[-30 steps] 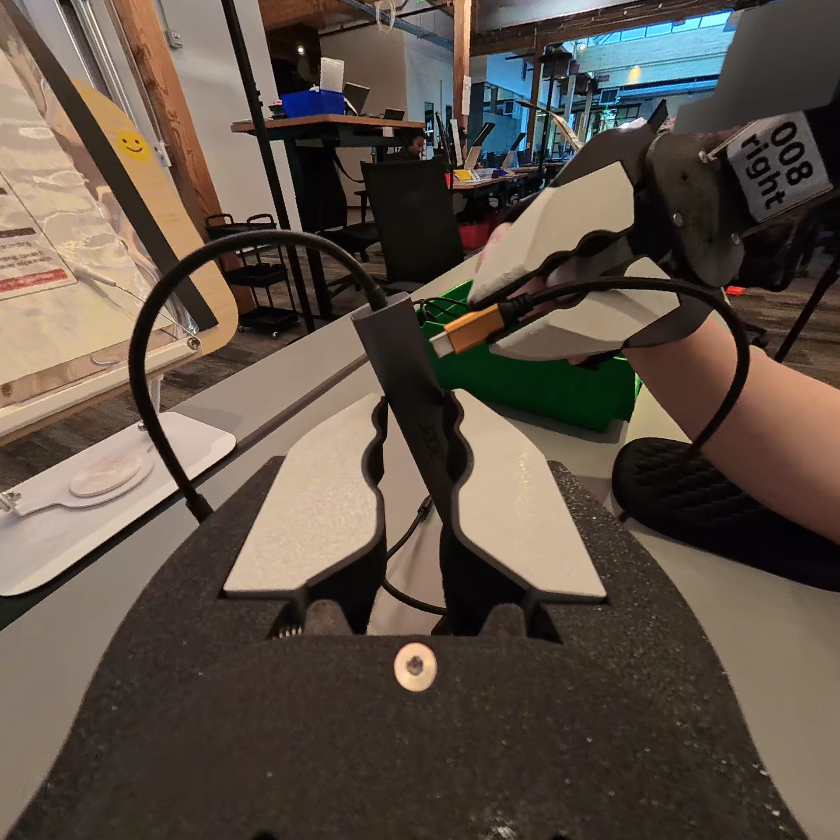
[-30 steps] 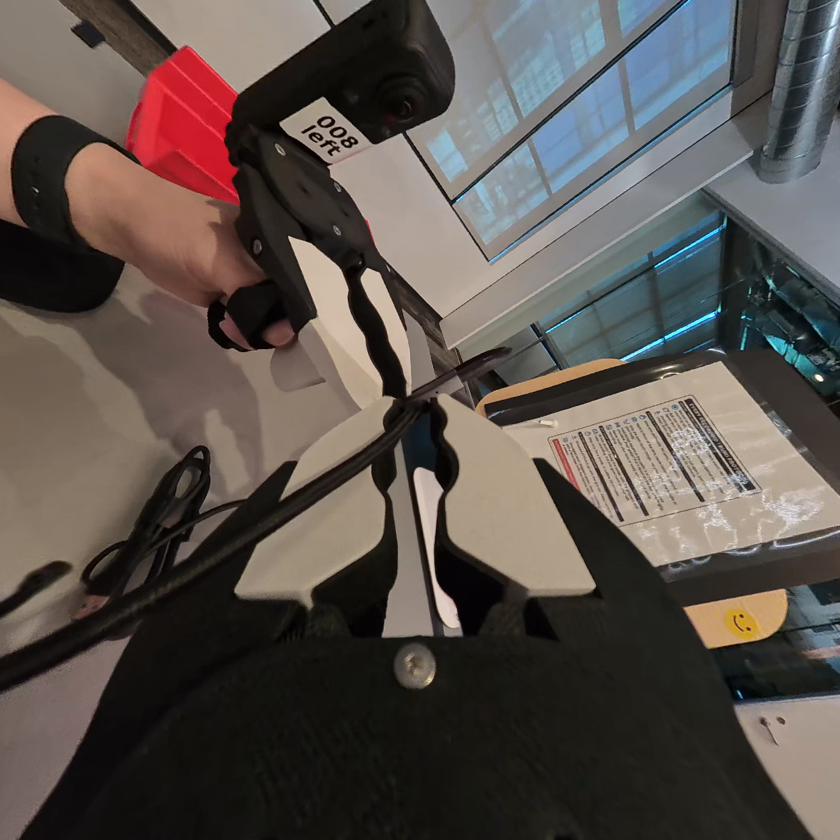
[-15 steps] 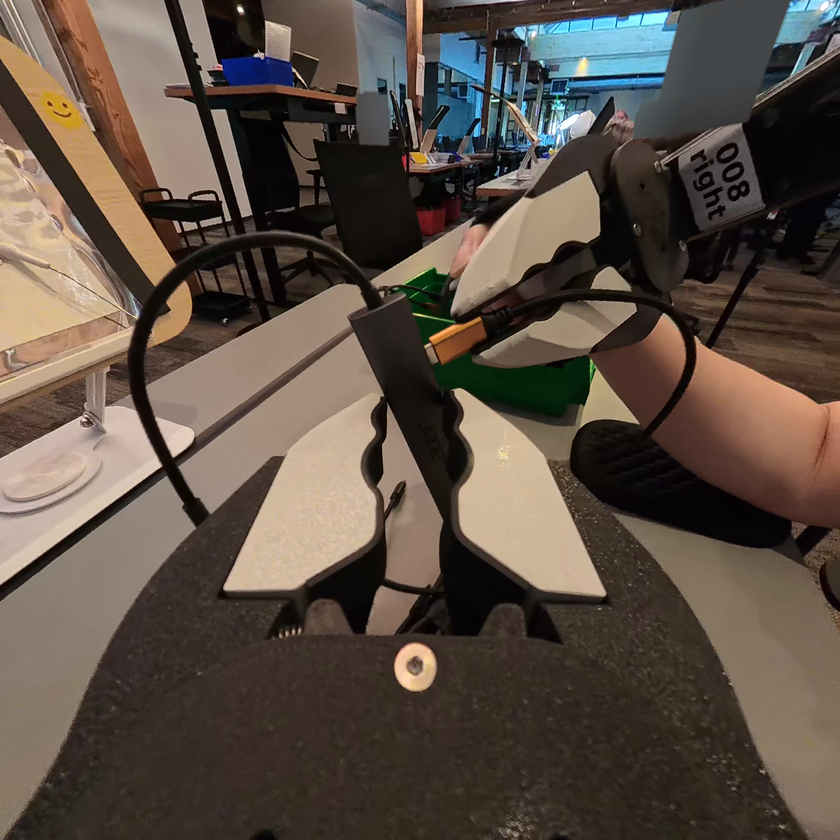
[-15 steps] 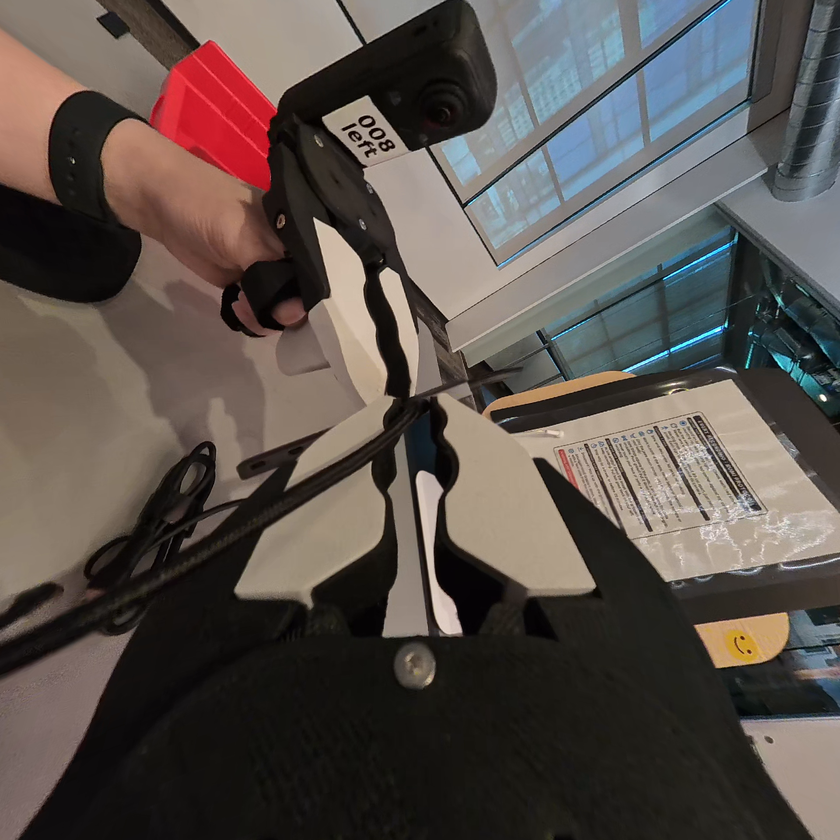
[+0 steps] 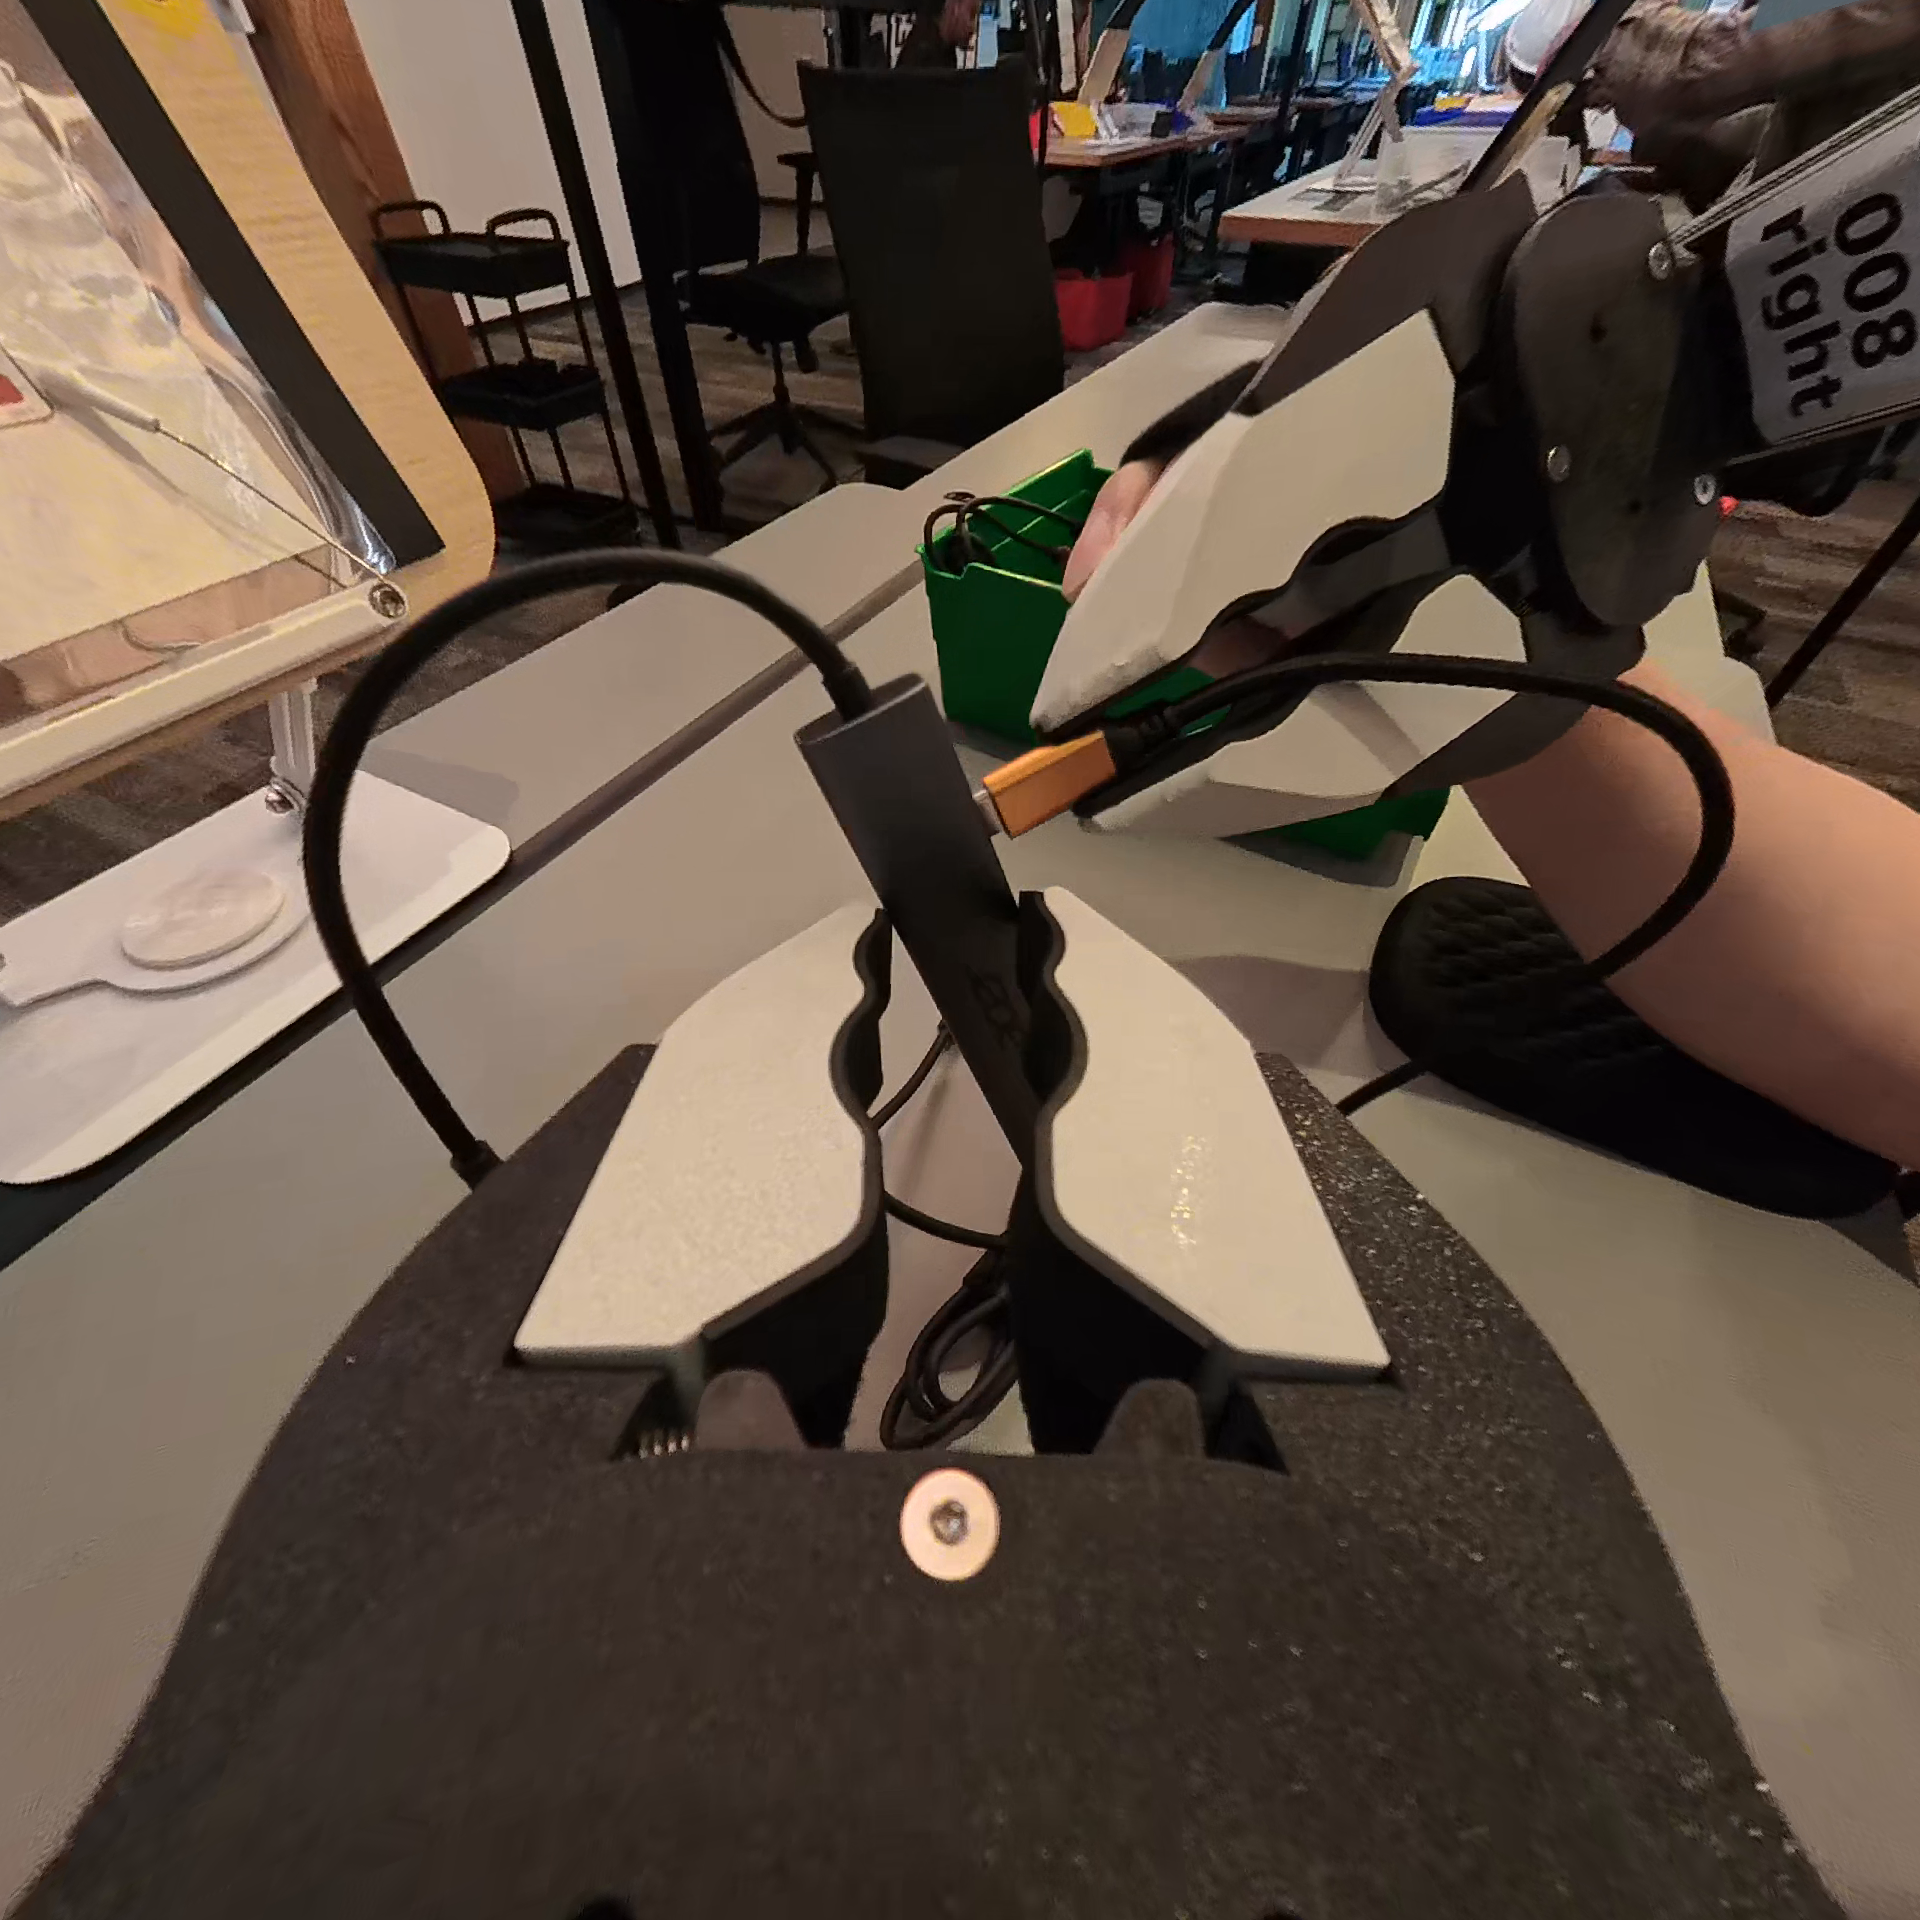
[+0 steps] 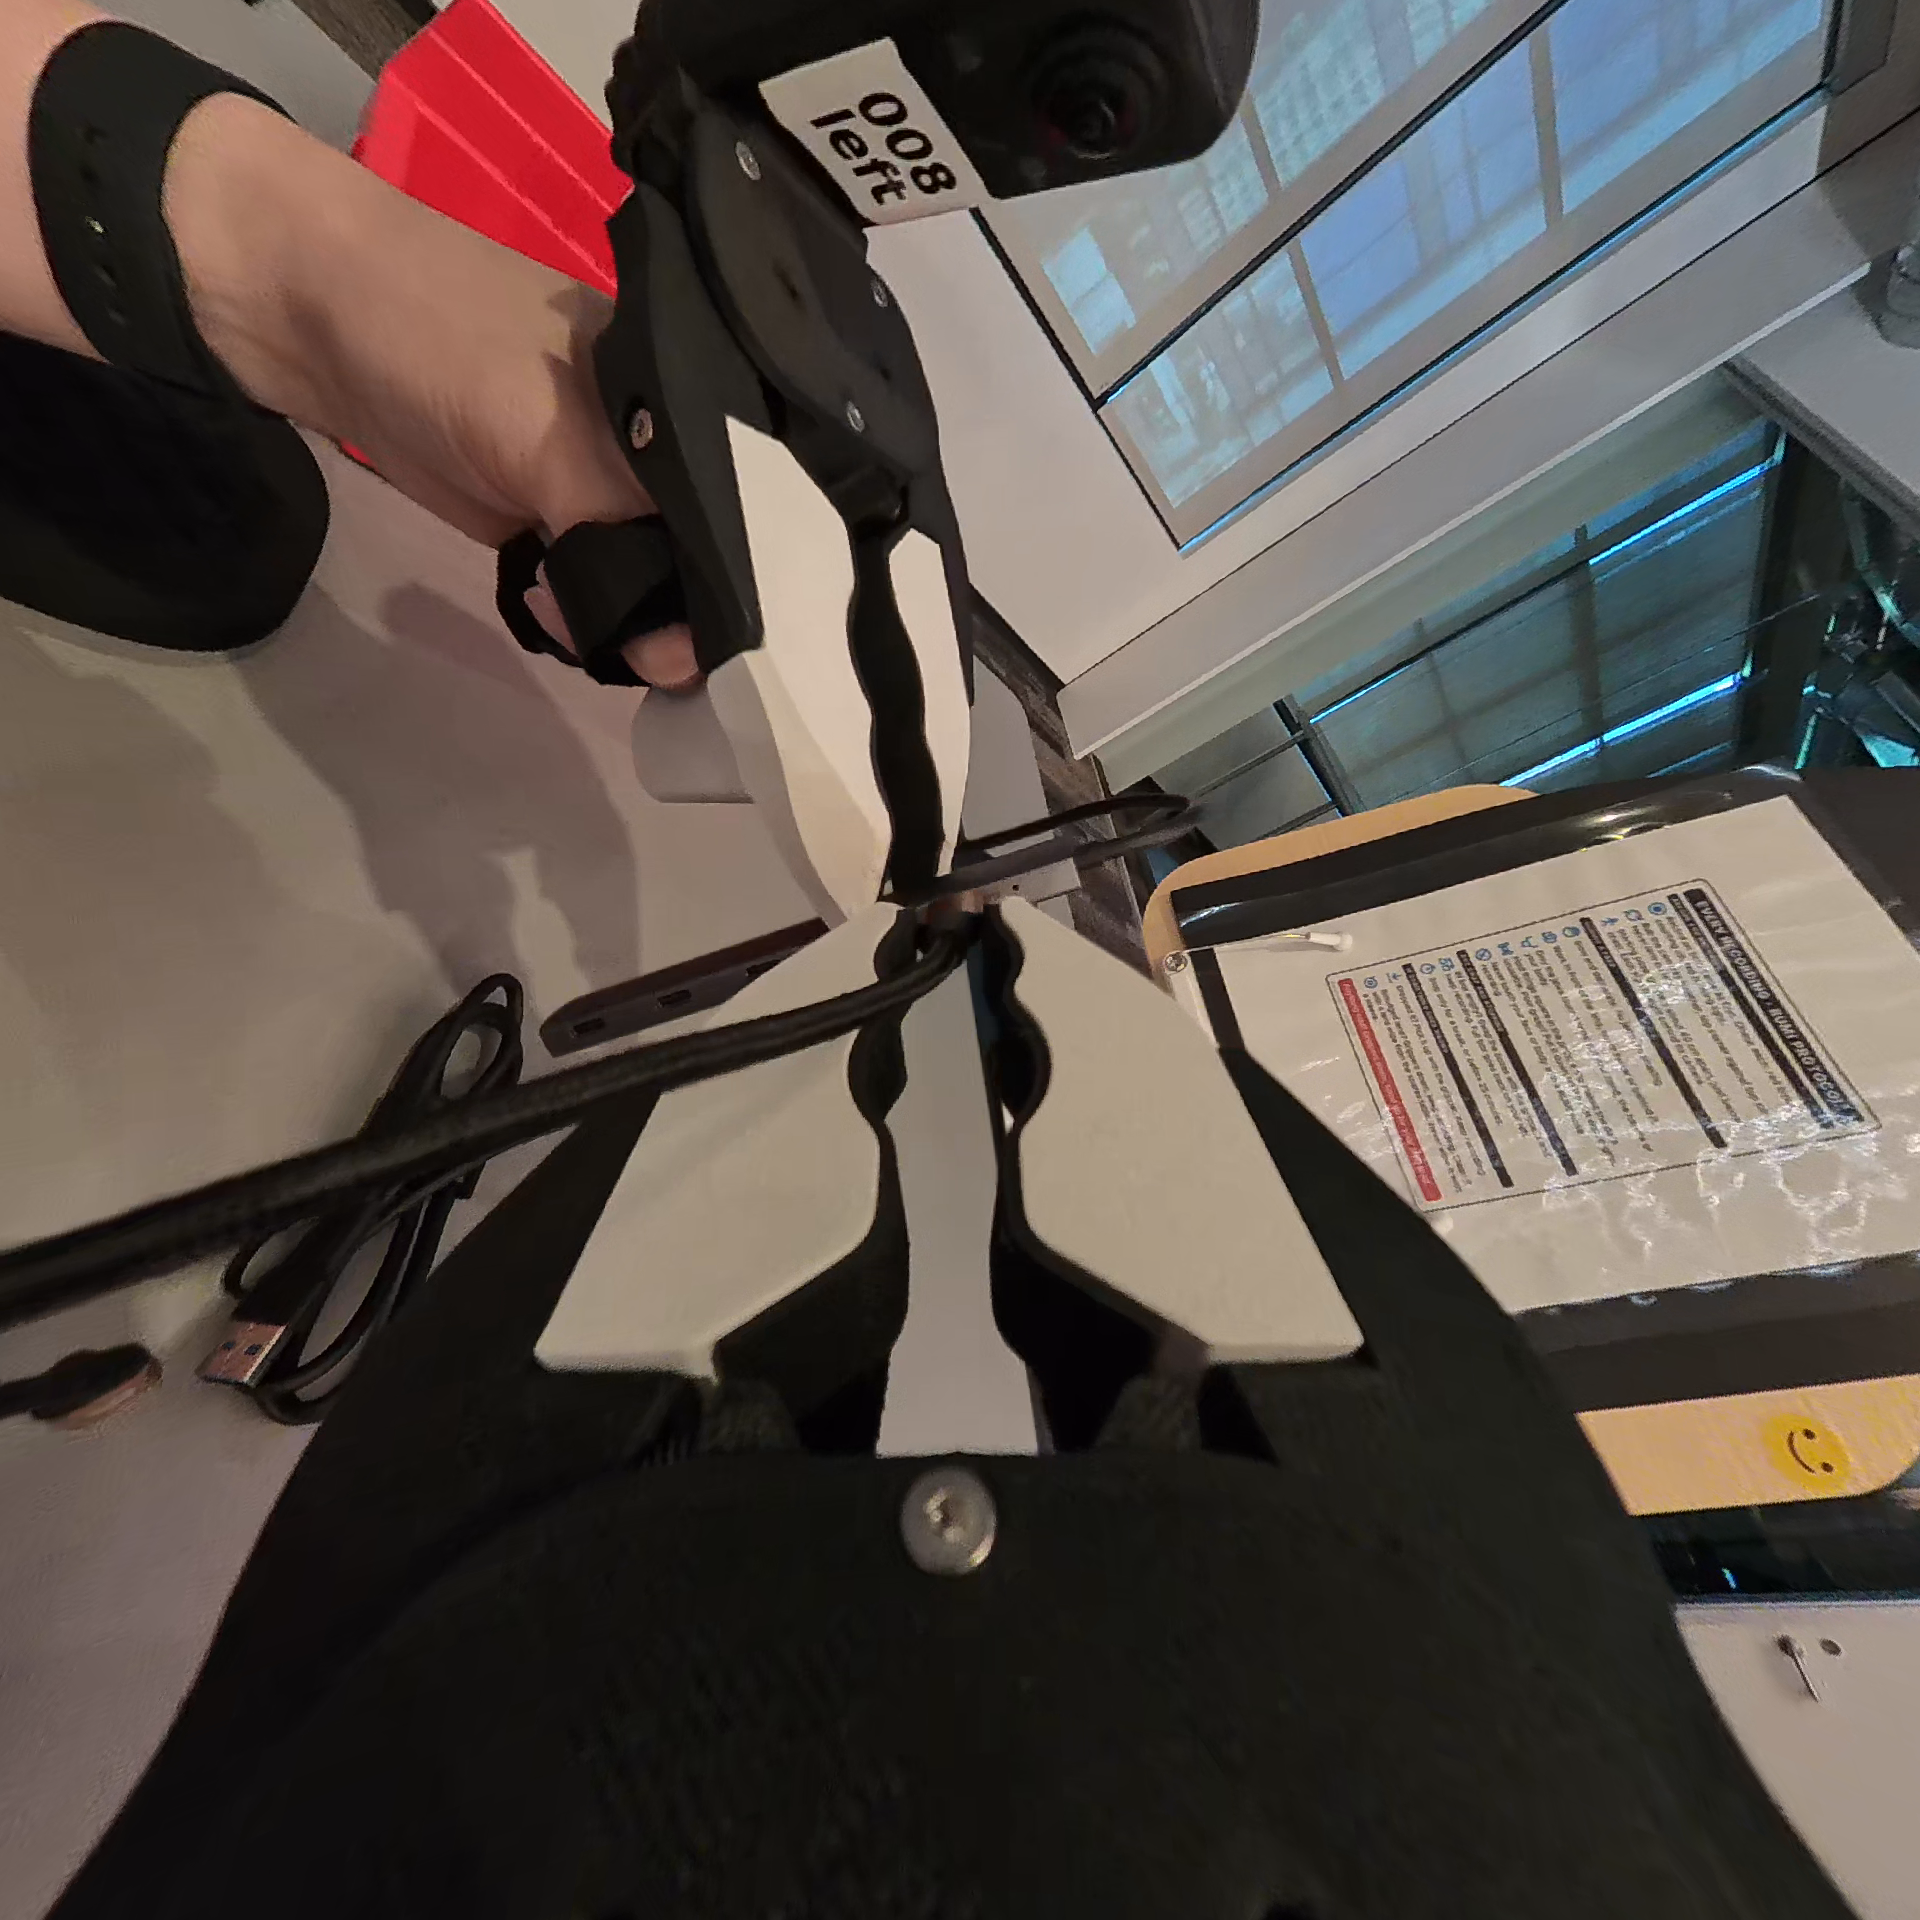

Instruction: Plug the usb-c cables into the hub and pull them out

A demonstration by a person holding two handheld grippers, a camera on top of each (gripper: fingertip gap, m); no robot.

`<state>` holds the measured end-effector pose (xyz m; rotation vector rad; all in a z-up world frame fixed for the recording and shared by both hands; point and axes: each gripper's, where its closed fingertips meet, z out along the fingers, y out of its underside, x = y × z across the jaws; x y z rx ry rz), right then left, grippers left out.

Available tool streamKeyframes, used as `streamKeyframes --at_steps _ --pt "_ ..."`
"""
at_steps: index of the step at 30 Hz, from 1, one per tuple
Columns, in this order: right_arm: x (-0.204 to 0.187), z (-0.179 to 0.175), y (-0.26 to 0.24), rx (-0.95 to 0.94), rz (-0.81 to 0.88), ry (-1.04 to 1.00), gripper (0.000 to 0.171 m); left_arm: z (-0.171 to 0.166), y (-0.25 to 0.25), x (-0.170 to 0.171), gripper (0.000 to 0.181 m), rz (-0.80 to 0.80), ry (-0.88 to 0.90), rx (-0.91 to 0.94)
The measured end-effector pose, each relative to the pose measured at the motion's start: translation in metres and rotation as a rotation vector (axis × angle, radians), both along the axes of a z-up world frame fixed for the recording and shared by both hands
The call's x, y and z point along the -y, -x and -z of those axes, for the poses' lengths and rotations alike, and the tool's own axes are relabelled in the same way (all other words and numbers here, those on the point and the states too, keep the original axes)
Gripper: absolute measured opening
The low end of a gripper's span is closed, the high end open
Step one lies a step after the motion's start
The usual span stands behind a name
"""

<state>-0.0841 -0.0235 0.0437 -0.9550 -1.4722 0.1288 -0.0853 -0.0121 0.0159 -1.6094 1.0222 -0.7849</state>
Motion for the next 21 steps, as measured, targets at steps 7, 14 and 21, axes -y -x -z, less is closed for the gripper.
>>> streamKeyframes --at_steps 7,14,21 --pt "-0.004 0.007 -0.001 0.005 -0.003 0.032 0.014 0.006 -0.001 0.000 0.023 -0.005 -0.007 -0.047" --pt "-0.006 0.013 0.004 0.008 0.000 0.022 0.014 0.011 0.004 -0.003 0.023 -0.037 -0.019 -0.102" --pt "0.000 0.012 0.003 -0.012 -0.051 0.071 0.014 0.011 0.004 0.001 0.024 -0.008 -0.073 -0.149"
